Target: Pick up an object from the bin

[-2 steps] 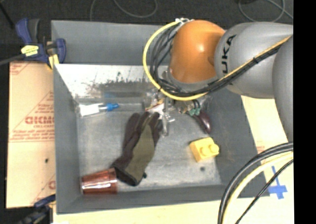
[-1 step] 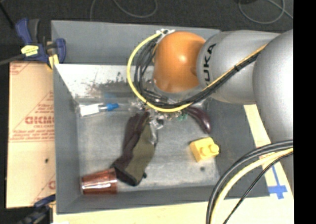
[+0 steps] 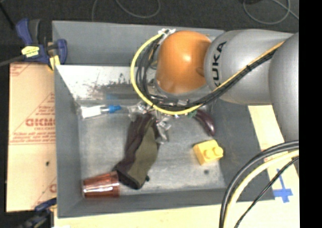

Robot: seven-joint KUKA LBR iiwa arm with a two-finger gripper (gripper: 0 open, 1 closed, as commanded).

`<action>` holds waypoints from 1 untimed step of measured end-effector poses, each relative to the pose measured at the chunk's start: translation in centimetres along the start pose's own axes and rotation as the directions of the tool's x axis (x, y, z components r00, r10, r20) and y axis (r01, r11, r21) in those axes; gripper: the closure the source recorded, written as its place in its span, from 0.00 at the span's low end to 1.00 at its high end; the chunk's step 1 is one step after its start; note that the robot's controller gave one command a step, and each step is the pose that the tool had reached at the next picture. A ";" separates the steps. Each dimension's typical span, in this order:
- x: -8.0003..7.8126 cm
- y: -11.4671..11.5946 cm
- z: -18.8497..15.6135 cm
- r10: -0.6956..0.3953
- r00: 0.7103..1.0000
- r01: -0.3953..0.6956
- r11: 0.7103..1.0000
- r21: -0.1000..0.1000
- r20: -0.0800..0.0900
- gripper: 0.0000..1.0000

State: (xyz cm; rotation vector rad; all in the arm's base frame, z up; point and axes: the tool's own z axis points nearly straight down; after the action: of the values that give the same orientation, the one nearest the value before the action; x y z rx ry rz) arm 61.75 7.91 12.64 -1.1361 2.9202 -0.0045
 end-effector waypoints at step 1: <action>0.1 2.0 5.0 -0.222 0.975 0.222 0.975 0.004 0.006 0.00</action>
Offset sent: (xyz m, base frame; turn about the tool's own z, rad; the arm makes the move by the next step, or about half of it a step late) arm -0.0012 0.0111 -0.0564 -0.6010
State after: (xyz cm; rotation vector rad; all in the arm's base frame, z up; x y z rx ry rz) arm 60.40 9.28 7.63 -1.4526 2.7691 -0.0071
